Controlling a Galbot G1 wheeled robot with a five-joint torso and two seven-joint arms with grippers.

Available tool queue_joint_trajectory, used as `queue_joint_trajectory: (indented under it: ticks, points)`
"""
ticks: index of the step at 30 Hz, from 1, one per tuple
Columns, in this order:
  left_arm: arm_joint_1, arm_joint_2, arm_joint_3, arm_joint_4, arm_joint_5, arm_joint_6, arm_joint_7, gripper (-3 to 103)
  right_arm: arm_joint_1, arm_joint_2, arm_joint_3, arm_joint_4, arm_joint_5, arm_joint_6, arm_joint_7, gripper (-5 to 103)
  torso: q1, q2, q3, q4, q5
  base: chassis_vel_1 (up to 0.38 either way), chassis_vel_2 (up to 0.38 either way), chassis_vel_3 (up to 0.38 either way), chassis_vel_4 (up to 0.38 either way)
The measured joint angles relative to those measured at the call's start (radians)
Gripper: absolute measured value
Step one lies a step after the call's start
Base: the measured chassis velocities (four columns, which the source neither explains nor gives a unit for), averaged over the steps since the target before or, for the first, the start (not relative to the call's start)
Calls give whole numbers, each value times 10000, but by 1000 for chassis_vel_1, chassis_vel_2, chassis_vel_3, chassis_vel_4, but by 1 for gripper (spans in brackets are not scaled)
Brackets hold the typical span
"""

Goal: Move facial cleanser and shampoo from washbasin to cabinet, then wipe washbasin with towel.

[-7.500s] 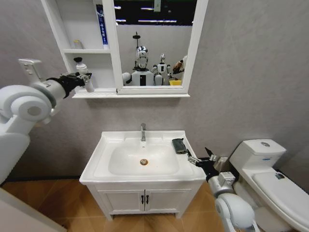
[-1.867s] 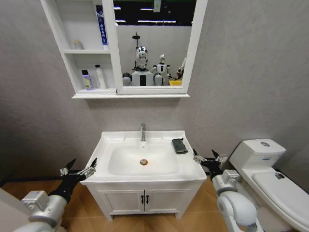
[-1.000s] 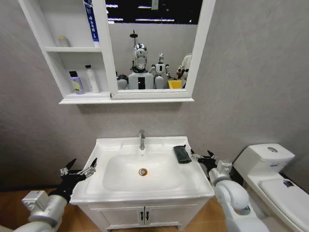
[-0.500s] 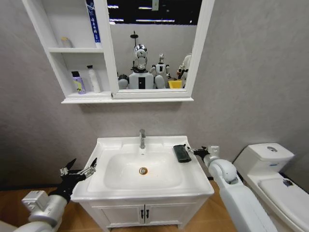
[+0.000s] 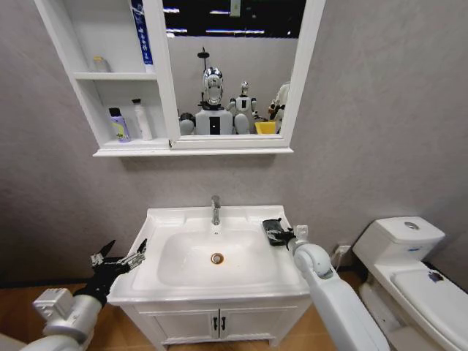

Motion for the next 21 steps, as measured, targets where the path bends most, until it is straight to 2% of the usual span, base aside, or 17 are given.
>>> queue_joint_trajectory:
  ticks: [21]
  points:
    - [0,0,0,0,0,3,0,100,109,292,142,-578,-419,21,-420,100,0,0,0,1,1,0,0,0,0]
